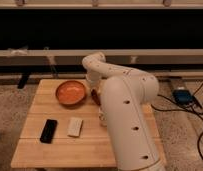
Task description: Drag the pepper across the table
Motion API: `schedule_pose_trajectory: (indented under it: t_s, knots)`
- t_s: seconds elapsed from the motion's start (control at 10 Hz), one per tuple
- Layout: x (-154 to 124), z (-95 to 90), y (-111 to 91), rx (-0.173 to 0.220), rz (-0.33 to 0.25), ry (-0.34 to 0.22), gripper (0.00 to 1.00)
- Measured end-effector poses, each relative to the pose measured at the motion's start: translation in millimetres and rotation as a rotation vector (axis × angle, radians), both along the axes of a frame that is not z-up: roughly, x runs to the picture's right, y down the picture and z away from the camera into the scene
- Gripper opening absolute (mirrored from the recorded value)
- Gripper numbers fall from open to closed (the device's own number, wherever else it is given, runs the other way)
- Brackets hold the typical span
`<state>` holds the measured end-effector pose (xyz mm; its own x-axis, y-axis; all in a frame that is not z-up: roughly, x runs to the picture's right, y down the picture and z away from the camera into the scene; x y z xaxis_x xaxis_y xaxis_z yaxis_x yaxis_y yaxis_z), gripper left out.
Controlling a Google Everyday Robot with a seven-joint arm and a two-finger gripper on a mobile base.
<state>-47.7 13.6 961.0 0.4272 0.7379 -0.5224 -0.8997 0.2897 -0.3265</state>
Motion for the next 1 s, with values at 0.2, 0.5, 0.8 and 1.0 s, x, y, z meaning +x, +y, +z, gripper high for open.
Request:
schedule_pose_trajectory:
  t_s: [0.2,0.5,0.8,1.0]
  knots:
    - [-3,-11.9,-5,0.023,0.009,-0.03,0.6]
    - [2,-22.9,-5,0.035,0.017,-0.044,0.8]
    - [0,-23.0,-5,0.035,0.015,-0.046,0.8]
    - [0,-22.9,-5,0.034,0.015,-0.046,0.8]
